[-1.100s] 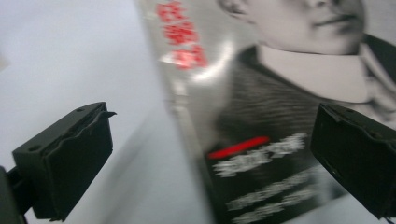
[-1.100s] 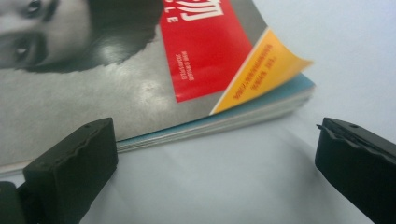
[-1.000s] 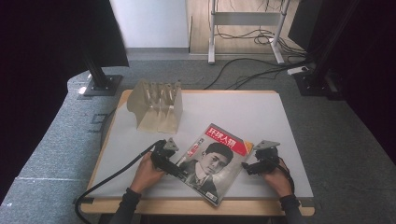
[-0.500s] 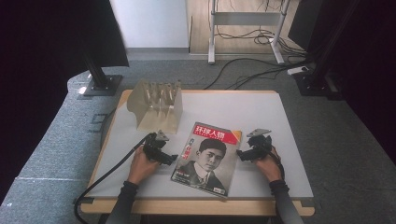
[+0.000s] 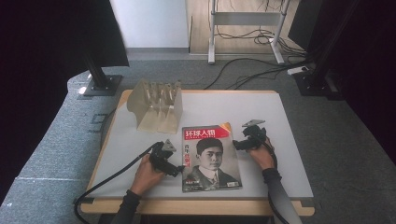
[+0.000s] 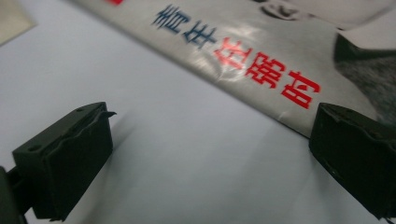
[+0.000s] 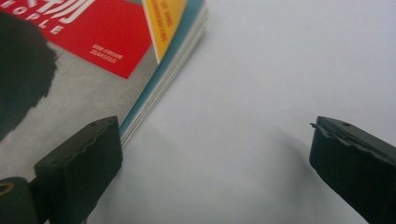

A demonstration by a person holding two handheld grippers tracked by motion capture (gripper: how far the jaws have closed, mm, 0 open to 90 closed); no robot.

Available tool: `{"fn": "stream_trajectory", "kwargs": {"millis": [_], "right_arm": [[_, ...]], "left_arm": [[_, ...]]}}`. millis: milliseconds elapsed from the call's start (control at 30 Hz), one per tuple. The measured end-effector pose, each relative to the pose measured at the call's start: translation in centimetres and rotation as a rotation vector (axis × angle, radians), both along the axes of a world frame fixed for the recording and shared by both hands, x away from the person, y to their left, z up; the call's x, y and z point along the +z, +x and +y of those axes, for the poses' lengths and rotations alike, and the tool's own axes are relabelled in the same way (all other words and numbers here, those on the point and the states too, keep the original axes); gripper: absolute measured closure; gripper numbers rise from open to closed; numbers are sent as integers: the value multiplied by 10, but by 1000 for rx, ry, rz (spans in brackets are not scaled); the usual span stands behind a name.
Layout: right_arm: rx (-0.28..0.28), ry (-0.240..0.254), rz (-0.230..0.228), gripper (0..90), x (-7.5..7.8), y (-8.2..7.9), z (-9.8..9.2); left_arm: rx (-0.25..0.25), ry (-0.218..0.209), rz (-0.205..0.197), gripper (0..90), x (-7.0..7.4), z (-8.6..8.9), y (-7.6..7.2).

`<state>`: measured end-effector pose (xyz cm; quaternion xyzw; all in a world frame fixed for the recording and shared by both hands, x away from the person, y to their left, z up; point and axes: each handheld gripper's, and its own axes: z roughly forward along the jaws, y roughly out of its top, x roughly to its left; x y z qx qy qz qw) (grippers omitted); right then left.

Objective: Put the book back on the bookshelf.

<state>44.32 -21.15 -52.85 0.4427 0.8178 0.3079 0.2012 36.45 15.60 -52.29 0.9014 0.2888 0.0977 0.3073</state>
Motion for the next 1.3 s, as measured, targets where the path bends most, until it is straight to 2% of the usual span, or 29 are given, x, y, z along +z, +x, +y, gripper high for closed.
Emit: {"fn": "stream_trajectory", "kwargs": {"millis": [167, 267, 300, 433, 500, 567, 600, 733, 767, 867, 900, 933, 1000, 1067, 1133, 1200, 1233, 1300], "right_arm": [[-13, -14, -10, 81, 3, 10, 10], [-10, -21, -11, 96, 3, 11, 12], [8, -6, 10, 124, 6, 11, 11], [14, 8, 25, 118, 10, 8, 8], [29, 66, 63, 118, 15, 3, 11], [39, 84, 69, 118, 15, 2, 12], [65, 124, 84, 130, 15, 1, 18], [106, 150, 98, 168, 13, 3, 30], [115, 158, 110, 202, 10, 5, 38], [117, 172, 123, 230, 8, 9, 43], [101, 192, 128, 252, 8, 12, 45], [93, 222, 142, 236, 8, 12, 45], [65, 263, 163, 272, 8, 12, 43], [60, 299, 186, 298, 9, 11, 37], [72, 335, 210, 348, 9, 7, 32], [110, 400, 246, 375, 8, 2, 28], [121, 396, 242, 375, 8, -2, 28], [132, 353, 224, 379, 10, -6, 30]], "left_arm": [[-49, -1, 2, 0, 0, -13, -11], [-68, -10, 2, 0, 0, -11, -10], [-62, -10, -6, 0, 0, -10, -8], [4, -22, -10, 0, -2, -4, 5], [31, -39, -8, 0, -3, -2, 13], [39, -47, -4, 0, -3, -2, 15], [40, -56, -3, 0, -3, -1, 17], [49, -65, -10, 0, -4, -2, 17], [51, -69, -14, 0, -5, -2, 16], [53, -68, -13, 0, -5, -3, 16], [54, -70, -14, 0, -5, -3, 16], [53, -69, -13, 0, -5, -3, 17], [53, -70, -12, 0, -5, -3, 17], [54, -71, -12, 0, -5, -3, 17], [53, -71, -12, 0, -5, -3, 17], [53, -71, -12, 0, -5, -3, 17], [53, -70, -12, 0, -5, -3, 17], [51, -70, -11, 0, -5, -3, 17]]}}
